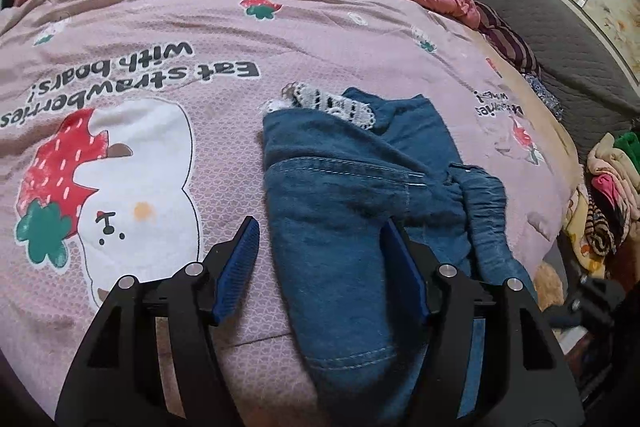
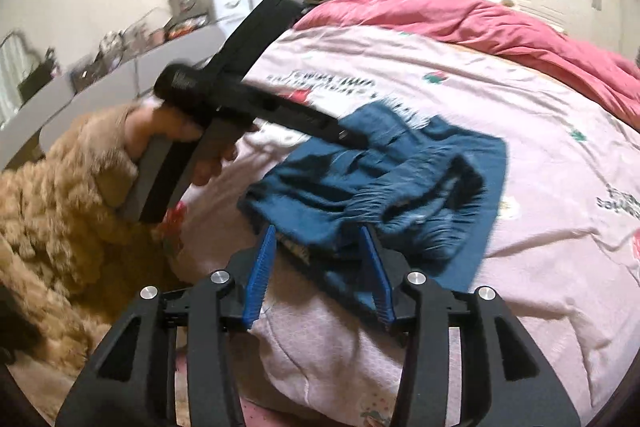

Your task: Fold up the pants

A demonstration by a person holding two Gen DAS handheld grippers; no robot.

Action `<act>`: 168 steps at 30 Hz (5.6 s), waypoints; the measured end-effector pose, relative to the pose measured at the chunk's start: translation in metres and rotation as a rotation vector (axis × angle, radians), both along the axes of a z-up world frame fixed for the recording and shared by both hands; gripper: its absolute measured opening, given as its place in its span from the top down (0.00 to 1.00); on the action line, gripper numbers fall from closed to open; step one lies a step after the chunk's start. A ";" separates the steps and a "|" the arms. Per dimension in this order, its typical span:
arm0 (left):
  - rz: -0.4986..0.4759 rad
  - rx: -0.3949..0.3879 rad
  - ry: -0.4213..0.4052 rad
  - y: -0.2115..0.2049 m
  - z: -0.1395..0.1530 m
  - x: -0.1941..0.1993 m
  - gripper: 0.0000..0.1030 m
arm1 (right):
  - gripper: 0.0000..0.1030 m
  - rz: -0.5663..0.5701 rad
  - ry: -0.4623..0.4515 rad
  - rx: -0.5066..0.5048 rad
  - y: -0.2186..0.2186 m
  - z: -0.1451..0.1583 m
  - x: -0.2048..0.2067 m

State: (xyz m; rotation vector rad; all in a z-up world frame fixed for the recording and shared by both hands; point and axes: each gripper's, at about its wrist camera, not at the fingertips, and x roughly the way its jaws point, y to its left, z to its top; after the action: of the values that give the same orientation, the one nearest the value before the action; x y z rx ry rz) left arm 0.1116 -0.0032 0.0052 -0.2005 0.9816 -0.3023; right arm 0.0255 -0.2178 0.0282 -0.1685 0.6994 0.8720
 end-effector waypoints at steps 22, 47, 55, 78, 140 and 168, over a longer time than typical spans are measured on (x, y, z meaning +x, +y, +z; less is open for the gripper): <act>0.015 0.001 -0.150 0.011 0.046 -0.032 0.37 | 0.43 -0.222 -0.068 0.005 -0.027 0.027 0.027; 0.053 0.036 -0.039 0.010 0.008 -0.017 0.27 | 0.42 -0.339 0.203 0.011 -0.044 -0.035 0.097; 0.038 0.038 -0.004 0.001 -0.007 -0.020 0.26 | 0.26 -0.340 0.248 0.025 -0.046 -0.042 0.107; 0.022 -0.043 0.046 -0.012 -0.016 -0.032 0.28 | 0.55 -0.226 0.333 0.042 -0.036 -0.050 0.128; 0.094 -0.003 -0.144 -0.025 0.059 0.008 0.81 | 0.87 -0.195 0.026 0.091 -0.003 0.027 0.147; 0.119 0.019 -0.091 -0.019 0.038 0.053 0.81 | 0.87 -0.205 0.068 0.074 0.009 0.008 0.187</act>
State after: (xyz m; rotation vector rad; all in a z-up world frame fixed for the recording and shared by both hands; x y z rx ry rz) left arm 0.1650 -0.0226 0.0432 -0.2254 0.8781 -0.1912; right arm 0.2130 -0.2091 0.0360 -0.0009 0.7328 0.7082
